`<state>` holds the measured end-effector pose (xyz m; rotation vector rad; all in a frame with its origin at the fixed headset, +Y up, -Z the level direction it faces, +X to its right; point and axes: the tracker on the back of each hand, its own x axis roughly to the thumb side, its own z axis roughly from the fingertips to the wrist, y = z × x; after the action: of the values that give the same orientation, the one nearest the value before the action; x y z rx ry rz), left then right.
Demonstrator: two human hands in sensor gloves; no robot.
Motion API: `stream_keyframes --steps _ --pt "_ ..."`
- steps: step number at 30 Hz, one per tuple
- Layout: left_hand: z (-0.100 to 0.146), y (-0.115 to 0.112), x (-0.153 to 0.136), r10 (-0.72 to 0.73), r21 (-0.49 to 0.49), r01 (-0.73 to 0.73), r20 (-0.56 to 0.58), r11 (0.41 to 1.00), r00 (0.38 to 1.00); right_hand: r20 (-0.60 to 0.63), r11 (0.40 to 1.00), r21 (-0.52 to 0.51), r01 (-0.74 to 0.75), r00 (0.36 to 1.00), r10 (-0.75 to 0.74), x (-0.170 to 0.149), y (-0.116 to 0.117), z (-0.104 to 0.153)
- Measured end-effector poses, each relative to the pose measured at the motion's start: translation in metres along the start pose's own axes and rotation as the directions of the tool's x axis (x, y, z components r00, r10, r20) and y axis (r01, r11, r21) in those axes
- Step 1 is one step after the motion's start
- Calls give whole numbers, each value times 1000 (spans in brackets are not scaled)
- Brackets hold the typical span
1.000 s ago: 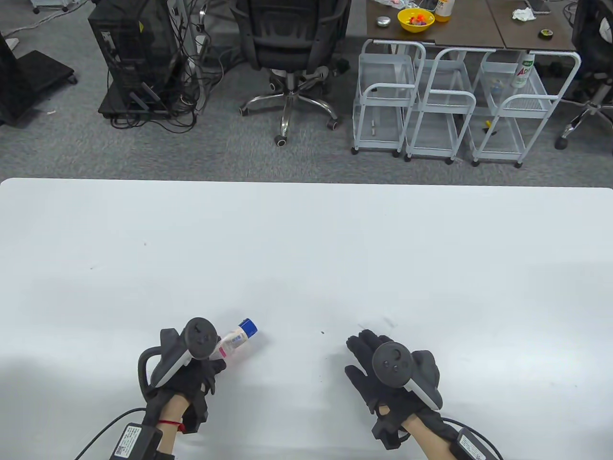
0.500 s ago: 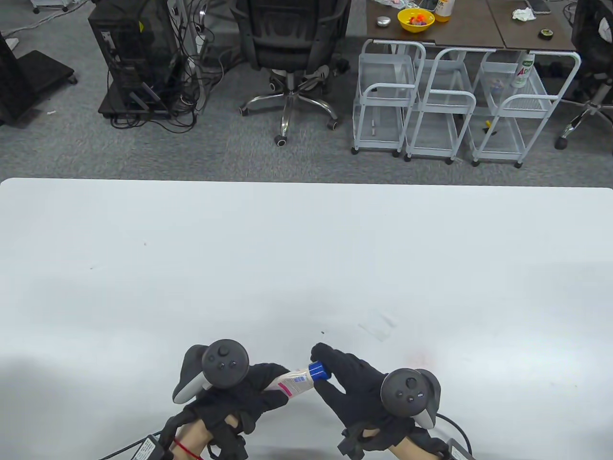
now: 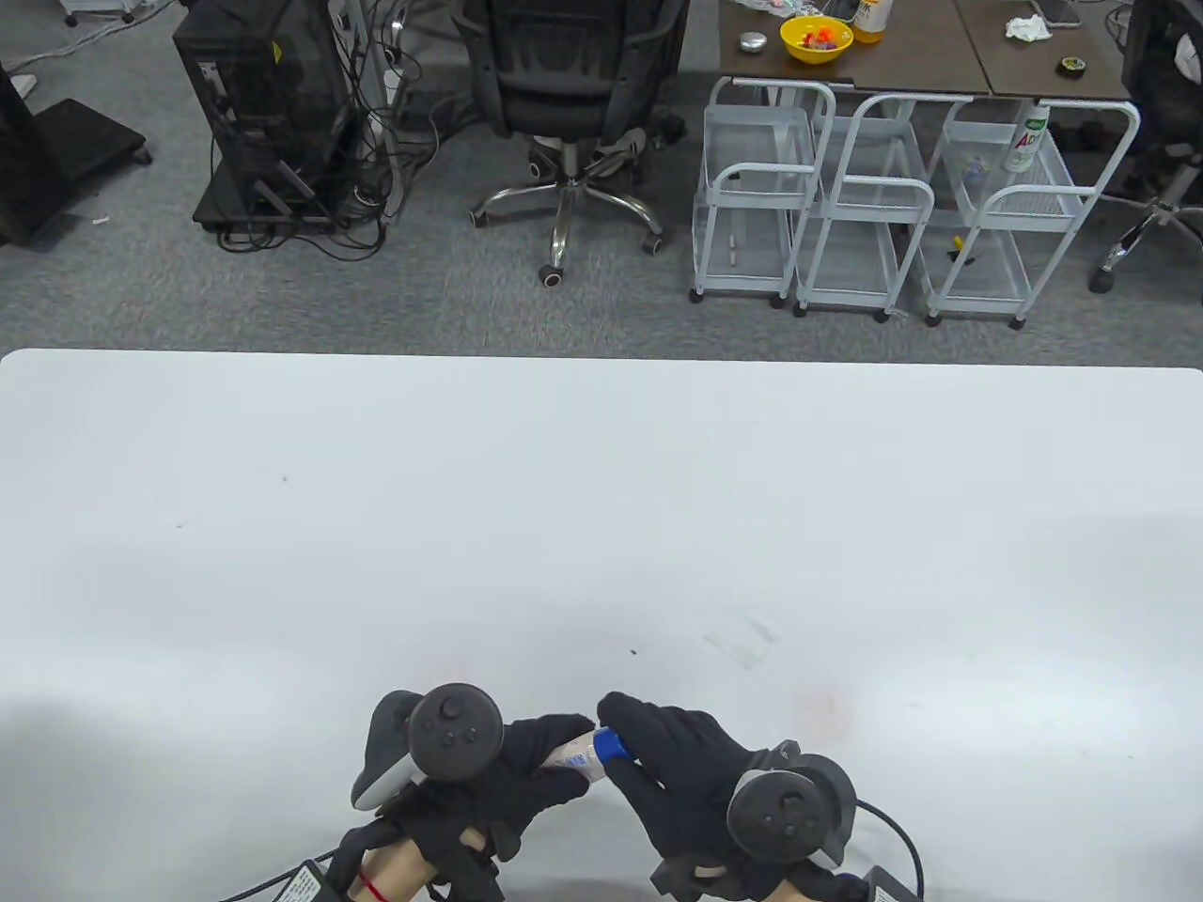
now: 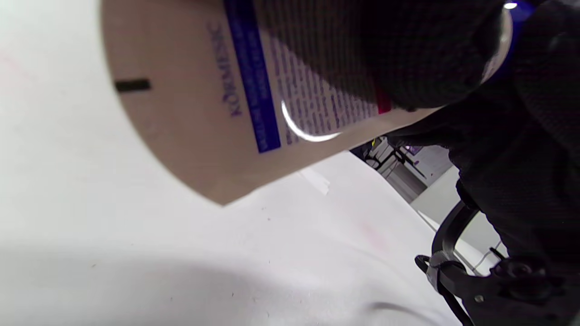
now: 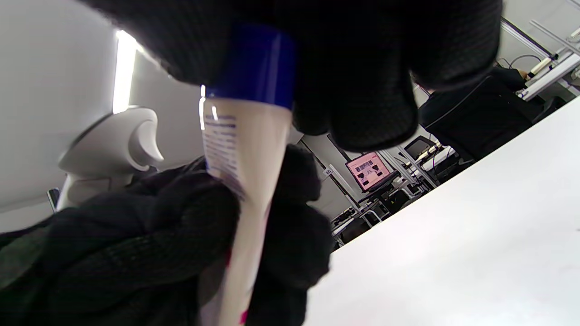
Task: Squeeze hand cream onto cotton pad
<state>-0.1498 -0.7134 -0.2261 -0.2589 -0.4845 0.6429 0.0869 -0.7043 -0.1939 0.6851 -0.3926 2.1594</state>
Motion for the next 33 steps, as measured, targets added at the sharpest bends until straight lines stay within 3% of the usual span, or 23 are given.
stream_keyframes --steps 3,6,7,9,15,19,22,26,30,33 --pt "-2 -2 -1 46 -62 -46 2 997 999 -8 1000 -4 4 1000 -4 -3 0 -1" --pt "-3 -3 -1 25 -62 -25 -3 998 1000 -8 1000 12 -10 1000 10 -5 2 -2" --pt "-2 -6 -1 12 -69 -13 -12 998 1000 -57 999 -52 -13 998 10 -12 -4 1" --pt "-5 -5 -4 26 -99 -22 32 995 999 -113 985 -17 173 978 -174 -17 -3 -4" --pt "-8 -9 -10 107 -175 -106 1 979 994 -245 958 19 288 930 -274 -37 0 -6" --pt "-9 -8 -11 84 -154 -83 4 985 996 -304 954 26 298 911 -277 -49 -1 -8" --pt "-10 -6 -16 114 -140 -114 -15 984 993 -335 961 -31 275 903 -269 -59 -12 -9" --pt "-9 1 -26 180 -92 -182 -29 979 983 -386 999 2 40 922 -36 -80 -35 -21" --pt "-9 10 -33 251 -7 -251 -35 968 967 -470 960 125 -251 837 280 -102 -47 -39" --pt "-7 16 -38 270 55 -267 -43 962 962 -541 945 214 -248 775 326 -119 -38 -56"
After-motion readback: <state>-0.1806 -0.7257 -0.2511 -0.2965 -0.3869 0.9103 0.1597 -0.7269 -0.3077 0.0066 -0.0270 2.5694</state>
